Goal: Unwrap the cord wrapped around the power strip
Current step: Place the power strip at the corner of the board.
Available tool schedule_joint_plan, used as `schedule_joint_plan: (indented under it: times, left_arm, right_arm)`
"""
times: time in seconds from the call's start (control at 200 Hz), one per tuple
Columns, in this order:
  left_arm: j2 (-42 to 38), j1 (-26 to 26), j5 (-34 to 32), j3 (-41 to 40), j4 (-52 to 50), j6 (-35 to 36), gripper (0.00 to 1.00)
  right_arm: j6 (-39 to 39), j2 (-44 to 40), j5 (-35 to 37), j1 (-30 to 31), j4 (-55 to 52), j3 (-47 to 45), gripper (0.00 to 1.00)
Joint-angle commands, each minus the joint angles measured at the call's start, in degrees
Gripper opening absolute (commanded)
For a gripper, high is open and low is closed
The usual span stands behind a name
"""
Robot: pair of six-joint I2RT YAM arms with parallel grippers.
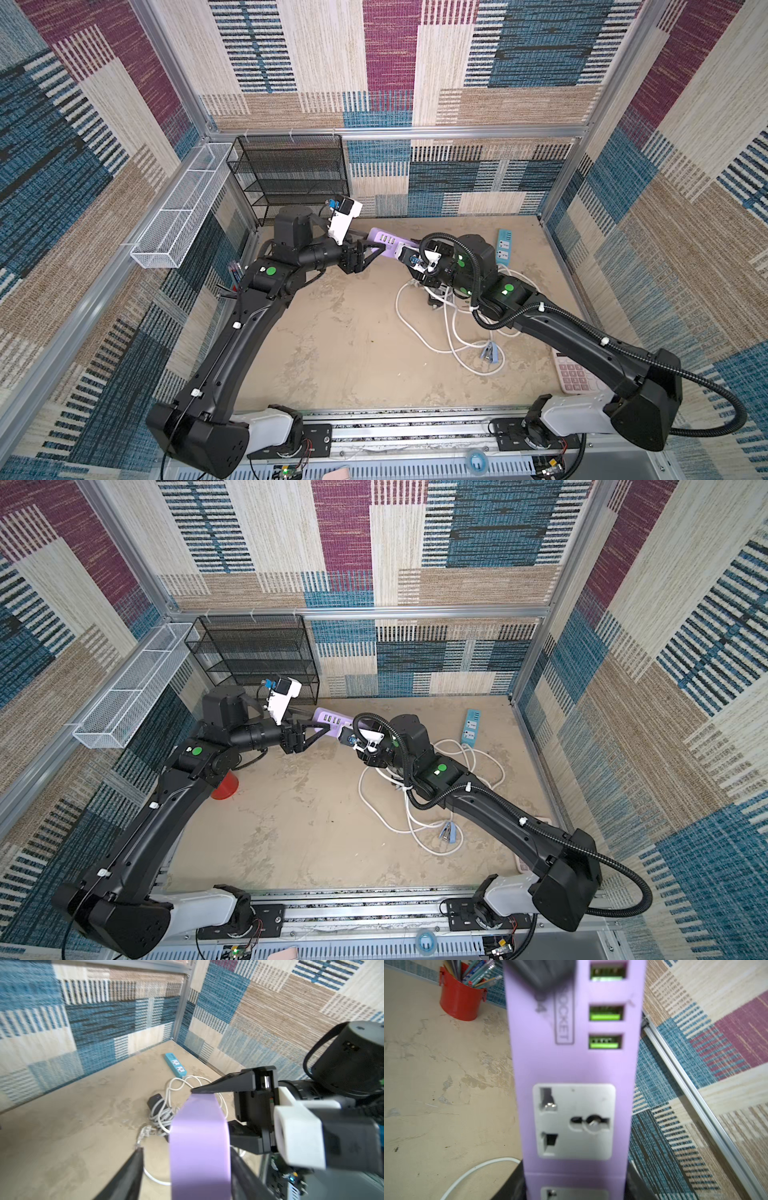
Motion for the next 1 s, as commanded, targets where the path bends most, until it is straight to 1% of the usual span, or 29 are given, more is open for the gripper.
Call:
schedule_joint_plan:
  times: [0.0,0.07,0.16,0.225,0.255,0.306,0.356,0.391,0.476,0.501,0.601,0.676,0.801,0.997]
  left_arm:
    - [-2.5,0.6,-6.9,-2.5,7.8,-0.4,0.99]
    - [-4.3,1.3,-9.7,-4.3,10.3,-1.2,0.99]
    - [-5.9,1.8,-13.2,-5.9,12.1,-1.3,1.0]
    - [-6.3,1.9,-14.7,-6.5,12.5,-0.9,0.99]
    - [-6.5,1.9,-15.5,-6.6,12.5,-0.8,0.99]
    - [-6.6,1.9,-16.2,-6.8,12.2,-0.3,0.99]
    - [-6.6,2.0,-16.6,-6.7,12.1,-0.1,0.99]
    - [-6.6,2.0,-16.8,-6.8,12.1,-0.1,0.99]
    - [-6.8,2.0,-17.0,-6.8,12.2,0.0,0.99]
    - [-6.9,2.0,-17.0,-6.8,12.1,0.0,0.99]
    - [-6.9,2.0,-17.0,-6.8,12.1,0.2,0.99]
    - [-6.9,2.0,-16.9,-6.9,12.1,0.2,0.99]
    - [-6.8,2.0,-17.2,-6.9,12.0,0.5,0.99]
    - [-6.8,2.1,-17.3,-6.9,11.8,0.8,0.99]
  right_arm:
    - [6.2,-0.3,0.8,-1.1,3.7,-1.3,0.17]
    - [9.9,-0.1,-0.4,-3.5,4.0,-2.3,0.17]
    - [16.3,0.7,-1.7,-9.3,5.2,-3.2,0.16]
    - [21.3,0.8,-0.7,-13.9,7.0,-4.6,0.11]
    - [23.0,0.7,-0.5,-15.8,7.4,-5.3,0.11]
    - [26.3,0.7,2.7,-18.6,9.1,-6.8,0.13]
    - [29.0,0.9,3.5,-21.6,9.0,-7.6,0.14]
    - [31.3,0.8,6.0,-23.3,10.1,-8.8,0.16]
    - [36.2,0.6,8.2,-28.6,10.8,-11.4,0.16]
    - [37.9,0.5,8.9,-30.2,11.0,-12.1,0.15]
    - [43.5,1.0,7.4,-37.8,12.4,-15.1,0.15]
    - [47.1,2.8,4.5,-43.7,12.9,-16.0,0.15]
    - [49.4,9.0,2.5,-49.9,12.6,-13.8,0.15]
    - [49.0,20.6,1.5,-53.6,10.5,-6.2,0.14]
